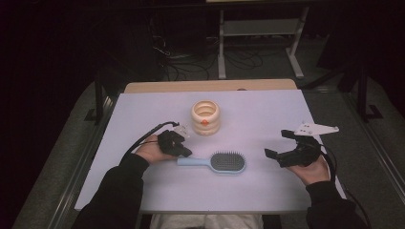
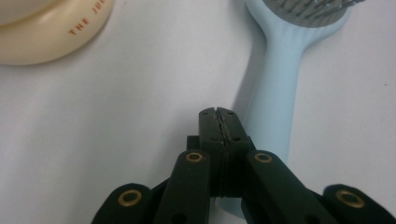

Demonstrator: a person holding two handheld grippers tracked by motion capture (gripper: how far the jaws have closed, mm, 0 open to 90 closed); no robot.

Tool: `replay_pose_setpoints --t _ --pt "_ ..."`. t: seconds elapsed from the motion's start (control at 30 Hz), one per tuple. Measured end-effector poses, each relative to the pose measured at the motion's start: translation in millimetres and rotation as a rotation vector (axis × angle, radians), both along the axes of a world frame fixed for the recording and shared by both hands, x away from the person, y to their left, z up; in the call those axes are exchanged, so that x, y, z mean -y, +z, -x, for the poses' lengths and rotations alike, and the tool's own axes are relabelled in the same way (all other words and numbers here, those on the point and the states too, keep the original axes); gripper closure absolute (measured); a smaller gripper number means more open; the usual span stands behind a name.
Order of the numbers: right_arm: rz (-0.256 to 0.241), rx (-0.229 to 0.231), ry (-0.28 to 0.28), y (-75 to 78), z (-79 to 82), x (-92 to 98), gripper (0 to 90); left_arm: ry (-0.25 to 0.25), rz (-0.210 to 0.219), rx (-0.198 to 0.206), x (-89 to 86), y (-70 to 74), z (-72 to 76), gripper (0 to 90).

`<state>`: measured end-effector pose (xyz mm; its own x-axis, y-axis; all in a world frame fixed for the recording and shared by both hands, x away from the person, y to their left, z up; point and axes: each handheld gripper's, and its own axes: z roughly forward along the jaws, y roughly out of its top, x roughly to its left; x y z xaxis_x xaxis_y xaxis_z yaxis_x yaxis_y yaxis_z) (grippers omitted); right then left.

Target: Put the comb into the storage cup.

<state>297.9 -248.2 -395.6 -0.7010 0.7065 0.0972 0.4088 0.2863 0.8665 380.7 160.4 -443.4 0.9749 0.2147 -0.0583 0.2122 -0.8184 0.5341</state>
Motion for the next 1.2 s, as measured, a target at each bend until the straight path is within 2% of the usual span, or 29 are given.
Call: replay_pose_setpoints --t 0.2,0.47,0.73,1.1,1.2 --pt "-0.002 0.000 -0.005 0.3 0.7 0.1 0.0 -0.007 -0.025 0.001 2.7 -0.3 10.9 89.5" --pt "-0.003 0.002 -0.006 1.0 1.6 0.4 0.0 -0.013 -0.019 -0.014 4.2 -2.1 24.9 88.3" --pt "0.000 0.001 -0.008 0.7 1.6 0.1 0.0 -0.011 -0.039 -0.015 4.7 0.2 33.3 88.2" --pt "0.000 0.002 -0.010 0.8 1.7 0.3 0.0 0.009 -0.017 -0.008 -1.2 5.4 35.4 84.7" --pt "0.001 0.003 -0.011 0.8 1.7 0.3 0.0 0.036 -0.017 -0.024 -2.6 7.8 34.6 81.4"
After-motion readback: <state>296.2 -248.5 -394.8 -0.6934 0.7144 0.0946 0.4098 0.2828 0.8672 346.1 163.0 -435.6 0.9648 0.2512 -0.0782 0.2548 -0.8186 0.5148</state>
